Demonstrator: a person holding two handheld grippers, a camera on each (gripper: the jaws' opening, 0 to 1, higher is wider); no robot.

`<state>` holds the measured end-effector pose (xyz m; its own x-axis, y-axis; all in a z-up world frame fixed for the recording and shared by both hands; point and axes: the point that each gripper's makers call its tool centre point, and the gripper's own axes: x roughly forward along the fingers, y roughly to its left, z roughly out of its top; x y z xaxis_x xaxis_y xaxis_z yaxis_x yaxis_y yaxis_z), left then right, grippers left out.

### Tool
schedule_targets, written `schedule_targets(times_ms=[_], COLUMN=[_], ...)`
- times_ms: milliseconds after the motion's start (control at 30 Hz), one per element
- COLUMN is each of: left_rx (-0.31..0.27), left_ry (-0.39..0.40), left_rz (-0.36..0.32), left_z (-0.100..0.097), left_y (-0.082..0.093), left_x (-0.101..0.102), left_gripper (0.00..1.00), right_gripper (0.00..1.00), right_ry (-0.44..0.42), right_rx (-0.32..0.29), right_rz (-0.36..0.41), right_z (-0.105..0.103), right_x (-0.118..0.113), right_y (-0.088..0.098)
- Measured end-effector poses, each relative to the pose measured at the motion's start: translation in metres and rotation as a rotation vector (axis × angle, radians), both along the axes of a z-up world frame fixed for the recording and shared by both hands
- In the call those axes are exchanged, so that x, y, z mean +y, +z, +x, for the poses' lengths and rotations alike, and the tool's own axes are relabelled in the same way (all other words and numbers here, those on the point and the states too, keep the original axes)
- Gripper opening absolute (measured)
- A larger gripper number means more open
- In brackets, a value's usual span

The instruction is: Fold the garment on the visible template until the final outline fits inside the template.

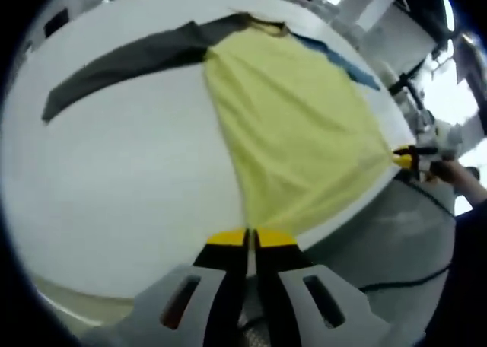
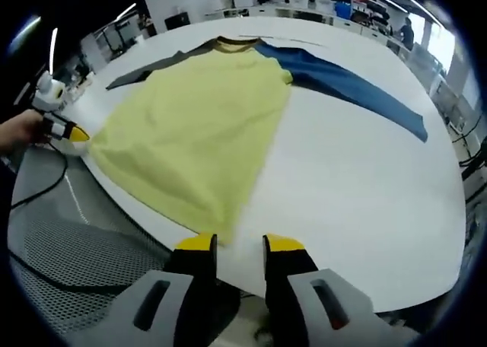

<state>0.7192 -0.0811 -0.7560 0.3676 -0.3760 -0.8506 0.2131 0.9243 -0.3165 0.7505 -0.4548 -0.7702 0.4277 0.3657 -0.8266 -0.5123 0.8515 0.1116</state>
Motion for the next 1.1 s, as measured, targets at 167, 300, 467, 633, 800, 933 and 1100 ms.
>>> schedule_targets(times_ms=[167,300,467,633,800,933,1100], left_rx=[-0.114,-0.215,-0.322,-0.404,-0.45,-0.468,-0.496], left_ry=[0.059,0.088,0.157,0.14,0.142,0.146,0.139], left_rz=[-0.077,-0.132,-0.206,-0.205,-0.198,-0.172,-0.196], left_z=[0.023,0.045,0.066,0.074,0.078,0.085,0.092], left_y=[0.033,0.065,0.109,0.141,0.155,0.161,0.177], left_x=[0.001,0.001,0.001,0.001,0.006,0.018,0.023], left_gripper=[0.07,0.13,0.23,0.38,0.54,0.68,0.79], right_gripper=[0.3,0.33,0.39,0.49,0.59,0.73,0.83], right_ry=[-0.044,-0.063,-0.057,-0.068,-0.111,-0.187,-0.236], right_rx=[-0.068,-0.135,-0.215,-0.303,-0.381,-0.435,-0.484], right_rz=[0.026,0.044,0.074,0.127,0.191,0.24,0.257], right_z=[0.016,0.032,0.047,0.054,0.058,0.061,0.06], right_x=[-0.005,-0.007,-0.004,0.001,-0.001,-0.015,-0.035], right_y=[0.022,0.049,0.086,0.13,0.164,0.186,0.204])
